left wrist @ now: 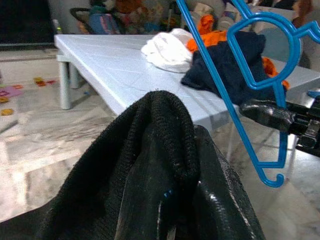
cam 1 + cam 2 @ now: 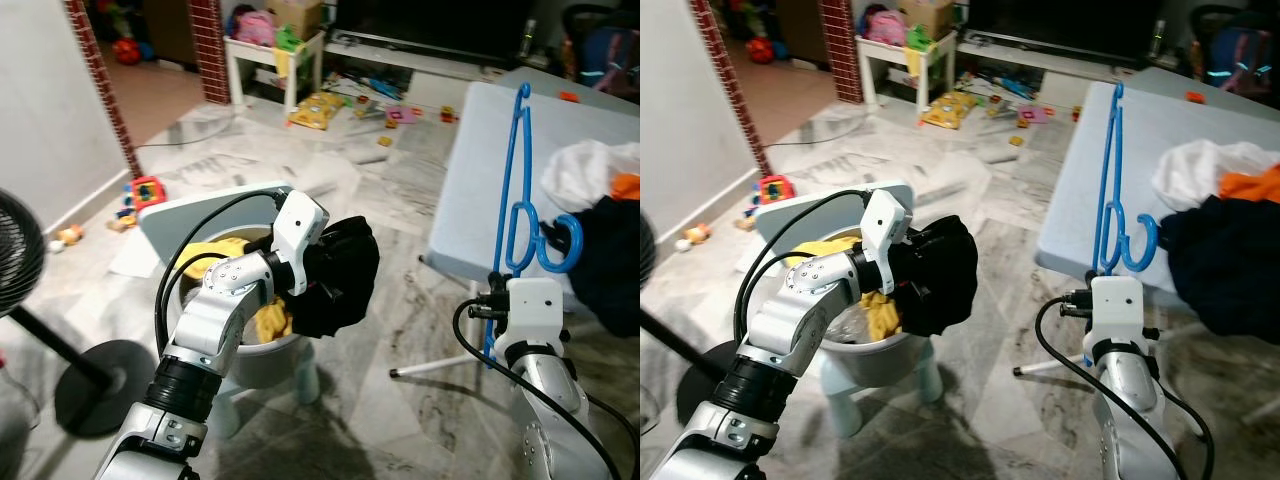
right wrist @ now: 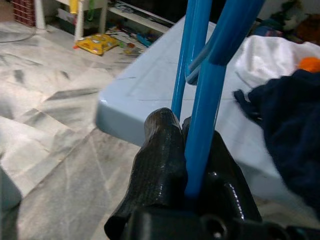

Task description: Hang hanger

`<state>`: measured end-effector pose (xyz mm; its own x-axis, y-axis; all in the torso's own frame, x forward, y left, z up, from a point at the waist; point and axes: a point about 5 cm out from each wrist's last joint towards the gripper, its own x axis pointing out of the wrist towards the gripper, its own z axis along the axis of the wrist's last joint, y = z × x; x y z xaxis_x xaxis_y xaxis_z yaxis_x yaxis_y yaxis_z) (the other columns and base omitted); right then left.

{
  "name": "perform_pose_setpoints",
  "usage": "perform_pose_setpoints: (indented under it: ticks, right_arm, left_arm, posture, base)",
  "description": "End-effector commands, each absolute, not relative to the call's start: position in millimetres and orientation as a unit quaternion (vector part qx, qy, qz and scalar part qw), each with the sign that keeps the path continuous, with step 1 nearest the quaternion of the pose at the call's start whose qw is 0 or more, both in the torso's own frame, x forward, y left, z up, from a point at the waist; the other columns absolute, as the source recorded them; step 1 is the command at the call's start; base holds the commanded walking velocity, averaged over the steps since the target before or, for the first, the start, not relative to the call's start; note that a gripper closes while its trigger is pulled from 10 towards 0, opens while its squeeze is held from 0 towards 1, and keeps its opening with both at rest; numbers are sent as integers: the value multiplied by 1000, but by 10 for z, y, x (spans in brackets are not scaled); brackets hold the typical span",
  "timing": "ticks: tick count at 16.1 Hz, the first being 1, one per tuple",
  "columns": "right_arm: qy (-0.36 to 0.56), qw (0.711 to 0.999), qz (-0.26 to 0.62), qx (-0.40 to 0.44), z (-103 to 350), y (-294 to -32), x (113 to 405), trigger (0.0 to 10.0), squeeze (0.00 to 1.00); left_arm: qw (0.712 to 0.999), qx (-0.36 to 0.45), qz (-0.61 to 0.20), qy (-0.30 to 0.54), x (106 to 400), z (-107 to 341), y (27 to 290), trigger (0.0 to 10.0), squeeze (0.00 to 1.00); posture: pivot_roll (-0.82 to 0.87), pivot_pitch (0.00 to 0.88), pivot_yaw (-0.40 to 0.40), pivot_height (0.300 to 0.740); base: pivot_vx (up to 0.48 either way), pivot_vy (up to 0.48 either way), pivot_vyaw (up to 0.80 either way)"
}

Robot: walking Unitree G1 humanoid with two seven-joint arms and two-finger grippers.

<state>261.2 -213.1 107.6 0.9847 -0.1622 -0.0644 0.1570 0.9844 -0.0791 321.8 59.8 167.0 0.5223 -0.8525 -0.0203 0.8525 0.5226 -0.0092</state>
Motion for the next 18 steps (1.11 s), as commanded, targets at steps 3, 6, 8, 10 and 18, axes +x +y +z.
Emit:
perform_pose_setpoints:
  ticks: [3,6,8,10,18]
  right_arm:
    - [35,995,-87,-37,1100,-2171,2618,10000,0]
    - [35,995,-86,-37,1100,-2173,2623,10000,0]
    - [35,995,-85,-37,1100,-2174,2627,10000,0]
    - [36,995,-84,-39,1101,-2176,2628,10000,0]
    - [34,995,-80,-41,1111,-2187,2655,10000,0]
  left_arm:
    - [857,-1,-516,-1,3157,1740,511,10000,0]
    - [854,-2,-520,2,3140,1730,497,10000,0]
    - [852,-2,-523,4,3125,1723,490,10000,0]
    - [848,-2,-530,5,3101,1717,478,10000,0]
    - [873,-11,-487,12,3177,1717,455,10000,0]
  posture:
    - [67,0,-59,740]
    - [66,0,-62,740]
    - [67,0,-63,740]
    - [67,0,-66,740]
    - [62,0,-72,740]
  base:
    - [0,-413,-800]
    - [0,-396,-800]
    - [0,-360,-800]
    - [0,-364,-800]
    - [0,-162,-734]
